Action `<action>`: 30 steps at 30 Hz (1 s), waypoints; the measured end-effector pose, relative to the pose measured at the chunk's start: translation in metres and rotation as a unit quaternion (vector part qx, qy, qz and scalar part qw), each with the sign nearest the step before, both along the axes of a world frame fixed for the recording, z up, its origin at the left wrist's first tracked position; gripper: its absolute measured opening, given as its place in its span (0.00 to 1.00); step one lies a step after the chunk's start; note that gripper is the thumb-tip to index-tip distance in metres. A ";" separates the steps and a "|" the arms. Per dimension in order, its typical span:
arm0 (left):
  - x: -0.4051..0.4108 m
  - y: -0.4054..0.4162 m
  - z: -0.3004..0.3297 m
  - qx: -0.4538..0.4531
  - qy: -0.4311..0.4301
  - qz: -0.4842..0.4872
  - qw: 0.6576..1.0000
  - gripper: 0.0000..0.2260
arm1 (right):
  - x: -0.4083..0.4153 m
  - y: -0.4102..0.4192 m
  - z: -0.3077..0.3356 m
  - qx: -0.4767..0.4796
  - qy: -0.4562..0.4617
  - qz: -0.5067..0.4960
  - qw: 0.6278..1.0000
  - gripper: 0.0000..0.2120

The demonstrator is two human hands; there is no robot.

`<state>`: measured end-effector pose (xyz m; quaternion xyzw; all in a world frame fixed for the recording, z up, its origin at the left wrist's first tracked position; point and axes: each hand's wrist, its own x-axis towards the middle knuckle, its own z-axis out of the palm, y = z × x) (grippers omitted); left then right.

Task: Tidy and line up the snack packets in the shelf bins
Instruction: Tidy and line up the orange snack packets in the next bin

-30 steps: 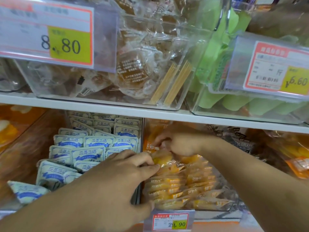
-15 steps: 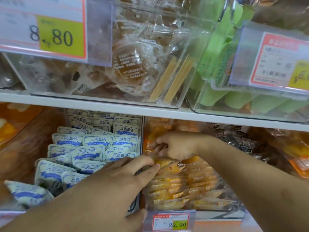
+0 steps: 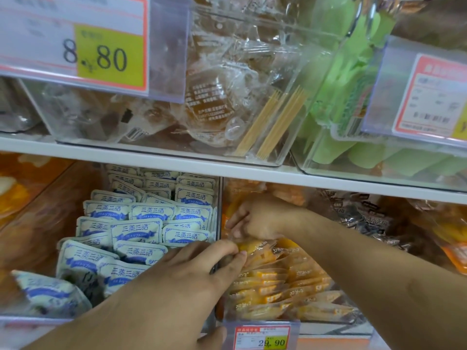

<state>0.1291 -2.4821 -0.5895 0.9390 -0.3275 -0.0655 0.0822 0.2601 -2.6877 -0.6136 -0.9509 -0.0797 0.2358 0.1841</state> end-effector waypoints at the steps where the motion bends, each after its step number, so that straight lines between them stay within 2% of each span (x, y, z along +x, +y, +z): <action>1: 0.002 0.003 -0.010 -0.011 -0.035 -0.014 0.999 0.39 | 0.000 0.002 0.000 -0.001 -0.013 -0.010 1.000 0.09; 4: 0.003 0.003 -0.017 -0.016 -0.082 -0.028 0.996 0.38 | -0.001 0.008 -0.001 -0.015 -0.058 -0.035 0.998 0.06; 7: 0.002 0.002 -0.018 -0.015 -0.081 -0.046 0.996 0.38 | 0.000 0.012 -0.003 -0.026 -0.070 -0.040 0.996 0.04; 14: 0.001 0.000 -0.023 -0.015 -0.114 -0.064 0.991 0.42 | -0.007 0.004 0.007 0.014 -0.106 -0.036 0.994 0.16; 17: -0.002 -0.002 -0.019 -0.022 -0.090 -0.059 0.994 0.42 | -0.012 -0.001 0.011 0.033 -0.150 -0.044 0.987 0.13; 20: -0.003 -0.003 -0.018 -0.042 -0.079 -0.048 0.995 0.40 | -0.014 -0.005 0.007 0.012 -0.204 -0.033 0.978 0.07; 25: -0.005 -0.005 -0.011 -0.100 -0.040 -0.004 0.994 0.34 | -0.019 -0.012 0.008 0.024 -0.306 -0.027 0.951 0.14; 29: -0.006 -0.010 -0.004 -0.124 -0.050 0.020 0.991 0.33 | -0.031 -0.020 0.011 0.041 -0.370 0.013 0.928 0.05; 30: -0.007 -0.011 -0.001 -0.127 -0.056 0.025 0.990 0.33 | -0.034 -0.022 0.011 0.041 -0.384 0.022 0.922 0.06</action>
